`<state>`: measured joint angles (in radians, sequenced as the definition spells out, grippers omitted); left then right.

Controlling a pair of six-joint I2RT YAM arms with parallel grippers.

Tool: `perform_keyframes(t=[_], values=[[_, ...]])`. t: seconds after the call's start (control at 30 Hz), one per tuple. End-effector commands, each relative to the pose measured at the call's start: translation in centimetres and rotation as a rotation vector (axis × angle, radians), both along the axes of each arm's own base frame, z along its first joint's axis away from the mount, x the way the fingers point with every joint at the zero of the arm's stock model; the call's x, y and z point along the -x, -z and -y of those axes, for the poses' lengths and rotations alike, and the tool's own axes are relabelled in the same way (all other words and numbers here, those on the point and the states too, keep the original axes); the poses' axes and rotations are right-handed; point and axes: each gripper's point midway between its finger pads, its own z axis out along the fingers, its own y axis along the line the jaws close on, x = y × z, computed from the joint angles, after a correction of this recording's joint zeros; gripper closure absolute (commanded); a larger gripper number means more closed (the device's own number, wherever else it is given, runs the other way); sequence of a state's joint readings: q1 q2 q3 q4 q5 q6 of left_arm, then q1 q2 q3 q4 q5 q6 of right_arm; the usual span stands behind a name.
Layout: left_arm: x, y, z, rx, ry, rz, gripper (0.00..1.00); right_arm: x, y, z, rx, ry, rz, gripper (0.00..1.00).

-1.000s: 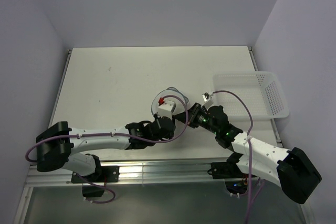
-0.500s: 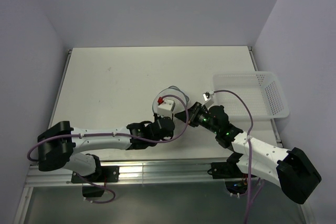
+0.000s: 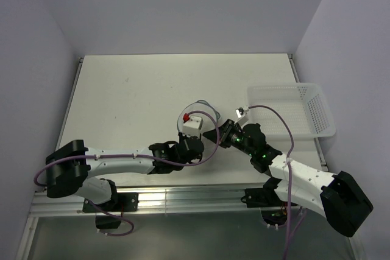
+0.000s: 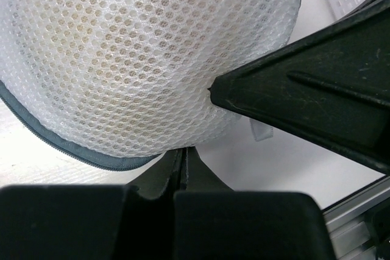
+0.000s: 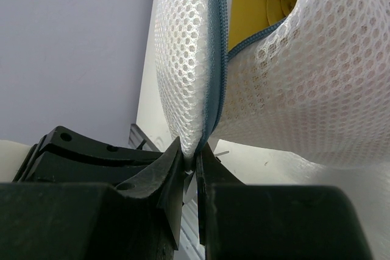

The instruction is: Place the bra in the laundry bag and zip it closed

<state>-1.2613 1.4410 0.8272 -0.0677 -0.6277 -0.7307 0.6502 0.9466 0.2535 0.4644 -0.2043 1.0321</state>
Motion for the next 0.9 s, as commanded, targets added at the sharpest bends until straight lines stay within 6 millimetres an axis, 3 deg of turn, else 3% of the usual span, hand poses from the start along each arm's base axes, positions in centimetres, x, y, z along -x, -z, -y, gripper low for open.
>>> perform_keyframes(t=[0.0, 0.37, 0.73, 0.87], values=[[-0.9, -2.1, -0.5, 0.049, -0.068, 0.039, 1.0, 0.1, -0.4, 0.1, -0.011, -0.021, 0.036, 1.0], [-0.5, -1.3, -4.5, 0.036, -0.138, 0.02, 1.0, -0.4, -0.6, 1.2, -0.008, -0.037, 0.058, 1.0], [-3.1, -2.3, -10.0, 0.073, -0.283, 0.048, 1.0, -1.0, -0.7, 2.0, 0.09, -0.125, 0.089, 1.0], [-3.6, -2.6, -10.6, 0.109, -0.287, 0.042, 1.0, -1.3, -0.6, 2.4, 0.106, -0.13, 0.088, 1.0]])
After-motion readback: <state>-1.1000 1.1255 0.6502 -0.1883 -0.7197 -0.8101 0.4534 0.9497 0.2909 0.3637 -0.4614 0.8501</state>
